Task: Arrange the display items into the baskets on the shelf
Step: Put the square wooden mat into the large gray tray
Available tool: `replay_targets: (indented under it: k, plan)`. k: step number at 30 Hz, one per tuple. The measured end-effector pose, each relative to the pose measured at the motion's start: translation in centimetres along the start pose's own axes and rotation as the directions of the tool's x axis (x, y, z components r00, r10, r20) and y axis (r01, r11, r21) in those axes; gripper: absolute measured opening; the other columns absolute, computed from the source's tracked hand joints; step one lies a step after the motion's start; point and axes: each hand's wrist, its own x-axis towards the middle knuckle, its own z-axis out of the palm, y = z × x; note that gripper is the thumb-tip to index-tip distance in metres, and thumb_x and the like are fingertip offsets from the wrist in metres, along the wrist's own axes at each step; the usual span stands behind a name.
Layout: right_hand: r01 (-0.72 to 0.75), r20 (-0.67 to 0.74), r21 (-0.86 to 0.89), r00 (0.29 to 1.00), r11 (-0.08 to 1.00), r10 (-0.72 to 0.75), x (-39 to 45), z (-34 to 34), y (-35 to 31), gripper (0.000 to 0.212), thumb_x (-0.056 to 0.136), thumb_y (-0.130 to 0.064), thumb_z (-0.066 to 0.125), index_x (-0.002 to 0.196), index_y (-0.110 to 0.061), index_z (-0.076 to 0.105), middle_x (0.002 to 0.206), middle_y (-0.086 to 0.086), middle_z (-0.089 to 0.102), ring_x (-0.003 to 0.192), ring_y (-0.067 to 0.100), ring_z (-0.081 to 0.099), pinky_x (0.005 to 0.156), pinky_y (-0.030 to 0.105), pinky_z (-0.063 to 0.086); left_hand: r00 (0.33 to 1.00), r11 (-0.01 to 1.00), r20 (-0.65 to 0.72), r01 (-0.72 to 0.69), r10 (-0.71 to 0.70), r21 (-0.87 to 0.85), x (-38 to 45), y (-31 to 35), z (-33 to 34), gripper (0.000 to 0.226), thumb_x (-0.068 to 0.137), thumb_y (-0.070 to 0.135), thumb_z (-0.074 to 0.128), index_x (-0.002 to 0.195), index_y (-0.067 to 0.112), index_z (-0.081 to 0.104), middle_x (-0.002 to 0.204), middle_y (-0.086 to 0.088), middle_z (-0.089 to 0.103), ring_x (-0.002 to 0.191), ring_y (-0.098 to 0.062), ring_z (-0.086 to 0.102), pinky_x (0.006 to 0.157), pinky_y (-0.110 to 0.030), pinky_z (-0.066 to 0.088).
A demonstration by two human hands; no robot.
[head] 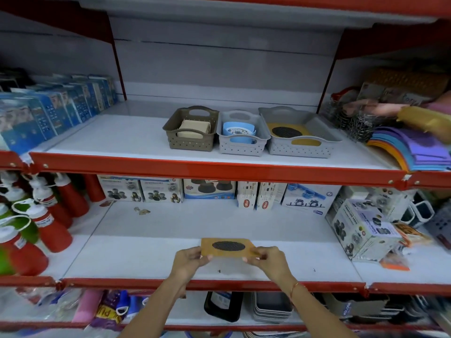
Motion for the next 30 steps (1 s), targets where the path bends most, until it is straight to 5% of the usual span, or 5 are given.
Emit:
replay_targets:
  k: [3,10,22,25,30]
  plan:
    - [0.062,-0.045,0.043,0.997,0.997,-0.06,-2.3,-1.2,-1.7,0.038,0.072,-0.037,0.08,0.104,-0.017,0.075,0.113,-0.001,0.073,0.098,0.005,0.065,0.067,-0.008,0.038,0.999,0.999,-0.032,-0.037,0.037,0.011,-2.0,1.9,-0.9,0.046,0.077,0.004,0.073,0.118,-0.01,0.057,0.11,-0.013,0.065,0.105,-0.019,0.055,0.097,-0.025,0.035]
    - [0.186,-0.078,0.091,0.981,0.978,-0.179,-8.0,-6.1,-7.1,0.028,0.073,-0.036,0.079,0.098,-0.023,0.077,0.093,-0.01,0.074,0.071,-0.024,0.054,0.061,-0.009,0.037,0.979,0.978,0.036,-0.203,0.201,0.045,-7.4,7.4,-2.5,0.049,0.078,0.016,0.074,0.12,-0.004,0.059,0.13,-0.013,0.058,0.109,-0.013,0.051,0.093,-0.021,0.033]
    - [0.396,-0.189,0.075,0.907,0.915,-0.377,-14.6,-17.7,-15.6,0.041,0.051,-0.057,0.076,0.087,-0.037,0.078,0.085,-0.018,0.077,0.096,0.004,0.066,0.087,0.027,0.051,0.884,0.867,0.075,-0.467,0.461,0.175,-15.9,20.2,-1.0,0.038,0.077,0.032,0.073,0.109,0.013,0.07,0.107,0.005,0.067,0.085,-0.003,0.054,0.073,-0.017,0.036]
    - [0.451,-0.247,0.096,0.875,0.887,-0.417,-14.5,-20.3,-16.6,0.039,0.054,-0.052,0.078,0.089,-0.035,0.078,0.086,-0.016,0.077,0.092,0.0,0.067,0.076,0.021,0.051,0.843,0.822,0.072,-0.537,0.534,0.19,-15.7,22.5,0.3,0.047,0.075,0.036,0.073,0.116,0.014,0.066,0.109,0.005,0.064,0.076,0.007,0.049,0.06,-0.01,0.033]
    - [0.549,-0.339,0.104,0.803,0.829,-0.49,-11.5,-24.3,-16.7,0.021,0.065,-0.035,0.081,0.085,-0.03,0.079,0.073,-0.022,0.075,0.073,-0.019,0.062,0.062,0.001,0.044,0.784,0.767,0.102,-0.621,0.613,0.163,-13.1,25.8,3.8,0.04,0.074,0.033,0.074,0.11,0.015,0.068,0.101,0.016,0.063,0.092,0.004,0.055,0.085,-0.02,0.036]
